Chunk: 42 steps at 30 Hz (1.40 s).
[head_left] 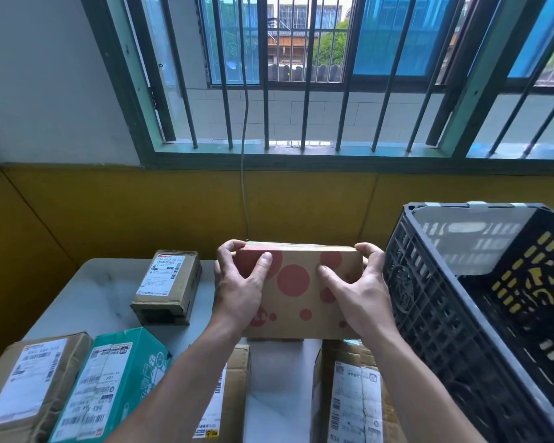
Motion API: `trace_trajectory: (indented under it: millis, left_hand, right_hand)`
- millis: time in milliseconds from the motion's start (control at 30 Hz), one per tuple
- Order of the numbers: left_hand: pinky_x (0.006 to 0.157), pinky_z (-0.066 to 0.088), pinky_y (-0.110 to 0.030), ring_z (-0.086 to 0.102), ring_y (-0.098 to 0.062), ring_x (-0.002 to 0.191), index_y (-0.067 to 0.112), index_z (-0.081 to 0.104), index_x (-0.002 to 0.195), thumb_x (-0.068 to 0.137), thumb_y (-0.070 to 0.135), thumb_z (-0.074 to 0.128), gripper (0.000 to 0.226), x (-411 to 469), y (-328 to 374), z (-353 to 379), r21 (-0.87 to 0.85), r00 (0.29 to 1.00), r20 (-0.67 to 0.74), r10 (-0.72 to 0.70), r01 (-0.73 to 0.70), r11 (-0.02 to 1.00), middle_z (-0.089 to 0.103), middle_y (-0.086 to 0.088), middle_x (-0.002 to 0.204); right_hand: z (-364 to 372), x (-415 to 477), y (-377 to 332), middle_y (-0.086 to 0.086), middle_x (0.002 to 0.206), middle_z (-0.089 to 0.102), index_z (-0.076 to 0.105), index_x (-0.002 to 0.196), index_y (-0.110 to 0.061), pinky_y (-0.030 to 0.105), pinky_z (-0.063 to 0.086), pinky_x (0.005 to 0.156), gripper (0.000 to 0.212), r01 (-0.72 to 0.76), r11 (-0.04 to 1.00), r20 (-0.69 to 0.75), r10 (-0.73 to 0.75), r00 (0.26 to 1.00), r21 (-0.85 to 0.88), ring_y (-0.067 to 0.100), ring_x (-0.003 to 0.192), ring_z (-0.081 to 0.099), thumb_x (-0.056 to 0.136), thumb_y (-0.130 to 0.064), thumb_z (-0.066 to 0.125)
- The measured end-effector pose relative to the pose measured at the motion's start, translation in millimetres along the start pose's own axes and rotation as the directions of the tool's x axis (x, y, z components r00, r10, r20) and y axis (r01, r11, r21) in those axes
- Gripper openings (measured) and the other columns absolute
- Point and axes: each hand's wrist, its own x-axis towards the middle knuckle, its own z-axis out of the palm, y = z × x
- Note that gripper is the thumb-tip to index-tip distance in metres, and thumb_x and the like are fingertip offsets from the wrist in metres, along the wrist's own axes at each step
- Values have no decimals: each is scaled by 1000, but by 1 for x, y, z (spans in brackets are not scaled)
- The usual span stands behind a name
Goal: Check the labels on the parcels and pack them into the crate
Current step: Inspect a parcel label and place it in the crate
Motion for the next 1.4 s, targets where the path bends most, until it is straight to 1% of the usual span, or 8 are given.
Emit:
trace_trajectory:
  millis: [267,467,567,633,767,867,1033,1400]
  left_hand:
    - [72,63,-46,65,-14,86,42,40,99,99,43,60,19,2,-1,1,-93,1000,0,-14,14,996,62,4,104]
    - [63,57,-34,64,-13,92,49,45,113,100,36,62,24,4,-2,1,-194,996,-10,-93,90,977,60,4,113]
    - [89,59,-47,61,-24,116,46,35,150,99,43,62,58,3,-2,-1,-188,988,39,-153,157,969,54,0,136]
    - [97,56,-51,59,-25,121,44,40,149,96,52,62,58,3,-2,-2,-186,980,56,-193,200,962,55,-1,141]
    - [66,54,-32,66,-15,96,43,53,125,96,41,66,32,0,0,-1,-268,967,89,-237,253,930,68,0,118]
    - [48,51,-25,66,-17,93,41,47,130,80,40,70,56,-3,3,-1,-290,958,136,-252,282,914,68,0,114]
    - [46,52,-23,73,-15,81,46,50,132,71,41,63,62,-2,2,-2,-292,956,174,-235,278,915,70,2,110]
    - [51,54,-18,69,-15,91,30,48,113,97,27,68,26,2,-8,0,-350,971,74,-227,239,906,67,-2,115]
  right_hand:
    - [-2,-3,-2,-6,124,57,35,126,-51,40,52,90,59,18,1000,10,-18,1000,5,18,110,58,84,-42,75]
    - [0,-4,-2,-10,122,51,45,115,-51,26,43,71,39,28,999,-8,-28,1000,27,-1,98,51,87,-47,72]
    - [1,-4,-3,-9,122,52,46,111,-48,29,43,73,30,18,998,-40,-15,999,57,1,98,50,90,-53,67]
    - [2,-3,-5,-8,123,53,48,109,-46,26,44,69,24,21,996,-59,-16,998,82,-2,98,51,92,-53,63]
    - [2,-2,-4,-3,122,57,48,106,-46,32,51,69,18,16,990,-75,-5,997,141,16,105,58,95,-49,61]
    - [1,-2,-4,-4,125,58,45,117,-47,31,48,69,32,-10,980,-67,24,997,198,17,106,58,89,-51,60]
    - [-1,-1,-5,-3,142,51,35,151,-36,44,54,91,76,-62,973,-25,69,997,223,20,123,53,79,-53,55]
    - [-2,1,-4,2,144,47,33,149,-43,43,56,93,63,-88,950,51,76,996,300,21,124,54,94,-46,63]
